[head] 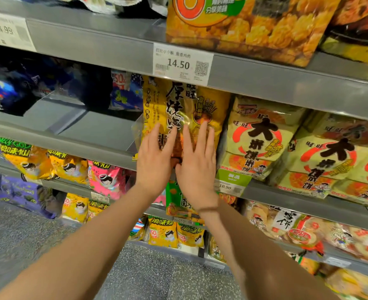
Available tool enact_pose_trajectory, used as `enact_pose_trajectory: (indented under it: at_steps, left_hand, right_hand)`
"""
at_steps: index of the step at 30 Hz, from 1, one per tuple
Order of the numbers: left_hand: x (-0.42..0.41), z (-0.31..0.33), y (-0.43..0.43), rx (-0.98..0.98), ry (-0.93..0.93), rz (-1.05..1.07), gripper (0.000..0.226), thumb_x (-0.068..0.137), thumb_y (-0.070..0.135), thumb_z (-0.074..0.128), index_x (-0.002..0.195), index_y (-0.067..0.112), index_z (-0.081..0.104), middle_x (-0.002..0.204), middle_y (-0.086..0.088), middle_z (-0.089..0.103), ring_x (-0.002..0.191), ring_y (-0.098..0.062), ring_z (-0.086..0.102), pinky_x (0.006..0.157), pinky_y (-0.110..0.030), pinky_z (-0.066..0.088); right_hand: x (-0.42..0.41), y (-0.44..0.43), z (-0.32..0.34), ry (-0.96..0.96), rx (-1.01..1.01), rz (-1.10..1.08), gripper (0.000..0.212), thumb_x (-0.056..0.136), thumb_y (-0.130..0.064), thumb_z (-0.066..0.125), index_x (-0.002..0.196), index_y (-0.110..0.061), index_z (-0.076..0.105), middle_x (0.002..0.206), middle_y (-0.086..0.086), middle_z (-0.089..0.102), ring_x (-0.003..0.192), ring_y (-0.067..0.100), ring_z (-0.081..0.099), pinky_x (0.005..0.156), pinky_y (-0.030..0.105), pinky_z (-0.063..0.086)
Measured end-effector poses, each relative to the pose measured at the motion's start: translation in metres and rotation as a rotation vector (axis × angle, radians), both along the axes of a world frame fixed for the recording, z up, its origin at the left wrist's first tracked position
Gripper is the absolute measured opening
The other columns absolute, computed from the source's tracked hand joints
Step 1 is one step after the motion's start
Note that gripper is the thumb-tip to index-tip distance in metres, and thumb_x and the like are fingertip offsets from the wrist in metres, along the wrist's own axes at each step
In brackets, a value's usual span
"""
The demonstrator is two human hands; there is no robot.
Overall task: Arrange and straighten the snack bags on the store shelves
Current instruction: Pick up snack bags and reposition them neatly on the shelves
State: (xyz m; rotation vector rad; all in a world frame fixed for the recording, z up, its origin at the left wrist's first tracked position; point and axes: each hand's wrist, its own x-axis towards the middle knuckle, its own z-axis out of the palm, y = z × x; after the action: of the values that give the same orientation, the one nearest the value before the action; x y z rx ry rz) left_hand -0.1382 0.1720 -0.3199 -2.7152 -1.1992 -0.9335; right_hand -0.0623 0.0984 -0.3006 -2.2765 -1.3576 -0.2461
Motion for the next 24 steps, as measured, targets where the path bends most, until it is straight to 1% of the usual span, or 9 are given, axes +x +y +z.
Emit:
enact_pose_trajectory:
  at_steps: [2,4,6,8,12,15,17,21,24]
  left_hand:
    - [-0.003,-0.007,-0.009,-0.126,-0.027,-0.026,0.074,0.075,0.014,0.073,0.14,0.018,0.037,0.142,-0.025,0.031,0.123,-0.043,0.04,0.091,-0.049,0.045]
    - [-0.001,-0.001,-0.011,-0.242,-0.094,-0.051,0.072,0.08,0.014,0.067,0.142,0.02,0.033,0.145,-0.021,0.025,0.125,-0.039,0.038,0.086,-0.044,0.047]
    - [0.0,0.005,-0.01,-0.299,-0.141,-0.061,0.07,0.083,0.013,0.063,0.144,0.02,0.029,0.143,-0.018,0.024,0.123,-0.035,0.04,0.084,-0.04,0.046]
    - [-0.001,0.005,-0.008,-0.322,-0.139,-0.068,0.071,0.085,0.014,0.061,0.146,0.022,0.025,0.142,-0.017,0.024,0.122,-0.032,0.04,0.086,-0.037,0.044]
    - [0.006,0.01,0.001,-0.363,-0.123,-0.083,0.076,0.086,0.02,0.061,0.147,0.025,0.017,0.143,-0.016,0.024,0.123,-0.029,0.04,0.089,-0.036,0.043]
    - [0.012,0.018,0.014,-0.387,-0.126,-0.084,0.075,0.086,0.022,0.061,0.147,0.024,0.017,0.135,-0.013,0.031,0.115,-0.027,0.045,0.087,-0.034,0.043]
    - [0.015,0.02,0.021,-0.409,-0.093,-0.086,0.076,0.086,0.023,0.062,0.147,0.021,0.018,0.135,-0.012,0.031,0.115,-0.026,0.045,0.089,-0.034,0.042]
    - [0.024,0.019,0.034,-0.481,0.029,-0.149,0.078,0.086,0.021,0.062,0.148,0.017,0.014,0.151,-0.013,0.013,0.135,-0.028,0.028,0.106,-0.034,0.031]
    - [0.028,0.018,0.037,-0.511,0.09,-0.171,0.082,0.085,0.029,0.062,0.148,0.017,0.011,0.155,-0.013,0.004,0.141,-0.029,0.016,0.109,-0.035,0.026]
  right_hand:
    - [-0.008,-0.01,-0.015,0.019,0.001,-0.029,0.092,0.076,-0.012,0.068,0.148,-0.028,0.013,0.158,0.012,0.003,0.144,0.036,0.007,0.111,0.048,0.024]
    - [-0.012,-0.013,-0.02,0.066,-0.023,-0.026,0.082,0.08,-0.014,0.061,0.148,-0.029,0.016,0.158,0.01,0.002,0.143,0.034,0.011,0.109,0.046,0.029]
    - [-0.014,-0.014,-0.02,0.117,-0.045,0.003,0.074,0.085,-0.016,0.055,0.148,-0.029,0.019,0.158,0.009,0.0,0.14,0.033,0.016,0.107,0.046,0.03]
    - [-0.018,-0.015,-0.02,0.141,-0.06,0.023,0.072,0.086,-0.017,0.053,0.148,-0.029,0.018,0.158,0.008,0.001,0.138,0.033,0.018,0.108,0.045,0.03]
    - [-0.008,-0.003,-0.014,0.134,-0.04,-0.025,0.069,0.09,-0.025,0.048,0.149,-0.029,0.012,0.158,0.008,-0.001,0.143,0.032,0.01,0.113,0.045,0.02]
    - [0.002,0.01,-0.009,0.124,-0.118,-0.031,0.066,0.093,-0.03,0.045,0.149,-0.028,0.011,0.158,0.01,-0.002,0.143,0.033,0.005,0.115,0.043,0.013]
    - [0.005,0.015,-0.01,0.139,-0.17,-0.019,0.066,0.094,-0.032,0.044,0.15,-0.026,0.01,0.158,0.01,-0.007,0.144,0.034,-0.002,0.116,0.042,0.009]
    - [0.018,0.022,-0.008,0.201,-0.226,0.022,0.072,0.092,-0.033,0.047,0.15,-0.023,0.005,0.157,0.01,-0.014,0.144,0.031,-0.012,0.117,0.04,0.003]
    - [0.03,0.02,-0.006,0.265,-0.238,0.095,0.075,0.091,-0.032,0.048,0.15,-0.021,0.004,0.157,0.009,-0.015,0.143,0.028,-0.017,0.117,0.039,0.001]
